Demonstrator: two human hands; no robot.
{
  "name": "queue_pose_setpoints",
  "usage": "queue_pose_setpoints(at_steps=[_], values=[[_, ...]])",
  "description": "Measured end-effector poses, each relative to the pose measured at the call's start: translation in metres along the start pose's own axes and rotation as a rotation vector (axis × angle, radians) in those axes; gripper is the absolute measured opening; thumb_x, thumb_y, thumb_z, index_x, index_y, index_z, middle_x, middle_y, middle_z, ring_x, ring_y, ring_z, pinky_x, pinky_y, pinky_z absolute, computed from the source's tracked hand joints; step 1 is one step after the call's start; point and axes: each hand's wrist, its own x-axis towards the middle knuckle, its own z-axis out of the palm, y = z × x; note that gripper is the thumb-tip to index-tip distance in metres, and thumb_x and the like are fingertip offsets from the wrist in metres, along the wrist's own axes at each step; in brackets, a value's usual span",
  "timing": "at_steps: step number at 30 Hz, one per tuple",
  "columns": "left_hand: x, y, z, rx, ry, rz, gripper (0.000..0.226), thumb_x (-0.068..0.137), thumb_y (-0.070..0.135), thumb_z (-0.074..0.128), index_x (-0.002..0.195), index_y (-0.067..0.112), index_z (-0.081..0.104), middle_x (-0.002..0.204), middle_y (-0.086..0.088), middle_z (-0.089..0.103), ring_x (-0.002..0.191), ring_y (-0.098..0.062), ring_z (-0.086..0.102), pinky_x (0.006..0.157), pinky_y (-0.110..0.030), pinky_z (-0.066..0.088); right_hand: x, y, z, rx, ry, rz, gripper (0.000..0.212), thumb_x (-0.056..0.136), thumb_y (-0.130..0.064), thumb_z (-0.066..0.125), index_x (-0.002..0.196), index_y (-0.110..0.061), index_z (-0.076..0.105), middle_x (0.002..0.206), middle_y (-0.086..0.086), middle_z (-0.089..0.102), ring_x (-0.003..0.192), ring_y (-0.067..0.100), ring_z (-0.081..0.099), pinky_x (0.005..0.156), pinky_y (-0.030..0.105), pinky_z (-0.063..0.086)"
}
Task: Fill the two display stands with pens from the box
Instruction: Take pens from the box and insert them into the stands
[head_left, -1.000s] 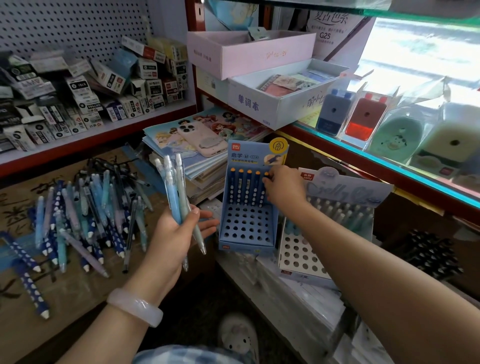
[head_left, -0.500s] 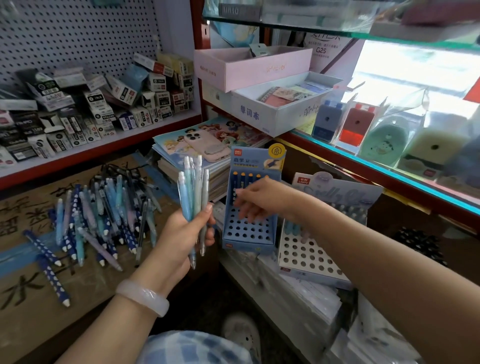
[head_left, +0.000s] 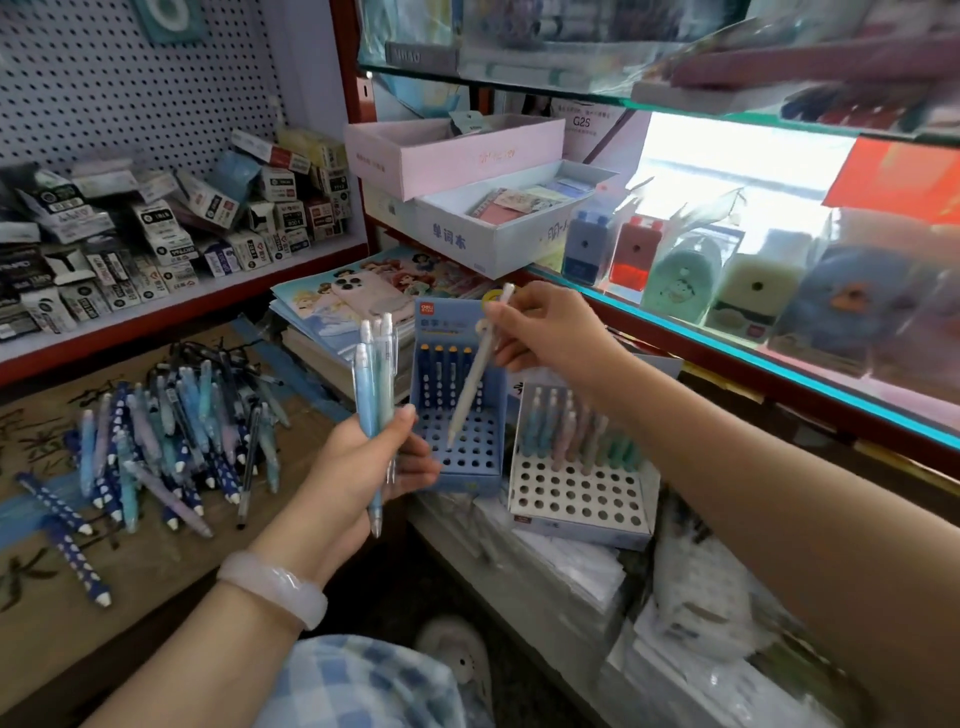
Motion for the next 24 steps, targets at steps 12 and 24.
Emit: queue_pose_setpoints(at_steps=[12, 24], values=[[-0.002, -0.022, 0.030, 0.091, -0.187, -0.087, 0.028, 0.094, 0.032, 0.044, 0.091, 0.006, 0.052, 0.049, 0.003, 0.042, 0.031, -0.005, 0.029, 0.031, -0.015, 0.023, -0.028, 0.071, -0.080, -0.453, 0.241, 0.044, 0.009, 0.092, -0.021, 0.057, 0.085, -0.017, 0.053, 0.084, 0.004, 0.067, 0.066, 0.009, 0.069, 0.058, 0.021, 0.057], [0.001, -0.032, 0.036, 0.056, -0.181, -0.133, 0.020, 0.096, 0.023, 0.044, 0.090, 0.005, 0.050, 0.050, 0.001, 0.043, 0.031, -0.005, 0.031, 0.031, -0.013, 0.024, -0.044, 0.119, -0.081, -0.591, 0.277, 0.110, 0.005, 0.097, -0.018, 0.048, 0.096, -0.015, 0.052, 0.088, -0.001, 0.061, 0.083, 0.015, 0.063, 0.079, 0.035, 0.055]])
